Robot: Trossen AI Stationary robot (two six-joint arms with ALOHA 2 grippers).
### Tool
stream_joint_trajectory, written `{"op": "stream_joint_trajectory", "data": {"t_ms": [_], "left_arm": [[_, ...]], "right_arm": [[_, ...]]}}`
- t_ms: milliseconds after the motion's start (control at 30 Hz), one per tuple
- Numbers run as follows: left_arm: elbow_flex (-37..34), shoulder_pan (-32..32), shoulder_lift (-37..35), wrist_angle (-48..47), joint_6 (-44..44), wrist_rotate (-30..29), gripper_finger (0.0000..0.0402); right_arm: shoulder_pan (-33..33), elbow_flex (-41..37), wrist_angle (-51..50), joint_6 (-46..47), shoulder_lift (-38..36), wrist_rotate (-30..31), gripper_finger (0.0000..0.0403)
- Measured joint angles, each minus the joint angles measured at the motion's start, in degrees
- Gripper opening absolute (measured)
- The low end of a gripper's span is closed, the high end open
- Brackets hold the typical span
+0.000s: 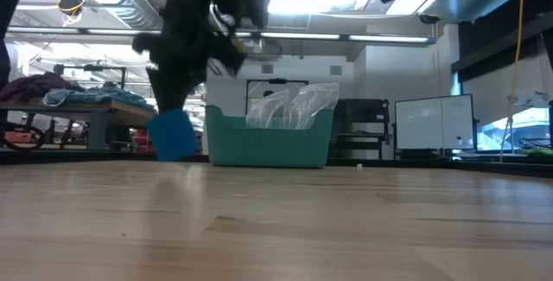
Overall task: Roll bandage
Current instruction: Roll the blue bandage
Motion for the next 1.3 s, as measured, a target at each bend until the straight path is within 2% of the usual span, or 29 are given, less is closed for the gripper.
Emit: {"op": "stream_joint_trajectory", "data": {"t_ms": [200,400,600,833,1000,1167,1300], "left_arm": [[0.0,2.5,3.0,2.5,0.2,0.9,0.0029],[0.9,3.9,2.5,6.3,-2.6,4.2,0.0099],[3.4,2.8,0.7,7.4,-7.8,2.4,0.0148],[3.4,1.4,-1.0,7.7,-13.5,0.8,0.0152],[3.4,2.1,1.6,11.3,-14.8,4.0,0.0152],[3.4,2.0,2.3,12.4,-14.5,3.9,0.0133],[3.4,1.9,2.5,15.0,-14.8,4.9,0.0111]], "right_arm": [[0.0,0.0,-0.1,-1.4,1.7,-0.4,0.0154],[0.0,0.0,-1.4,-3.1,2.1,-1.4,0.0154],[0.0,0.0,-5.5,-3.4,2.1,-1.5,0.0154],[0.0,0.0,-8.3,-3.2,2.1,-5.7,0.0154],[0.0,-0.3,-7.8,-4.6,2.1,-8.5,0.0154],[0.0,-5.7,-0.9,-7.9,2.1,-8.4,0.0154],[-0.4,-12.2,10.9,-10.1,2.1,-6.2,0.0154]]}}
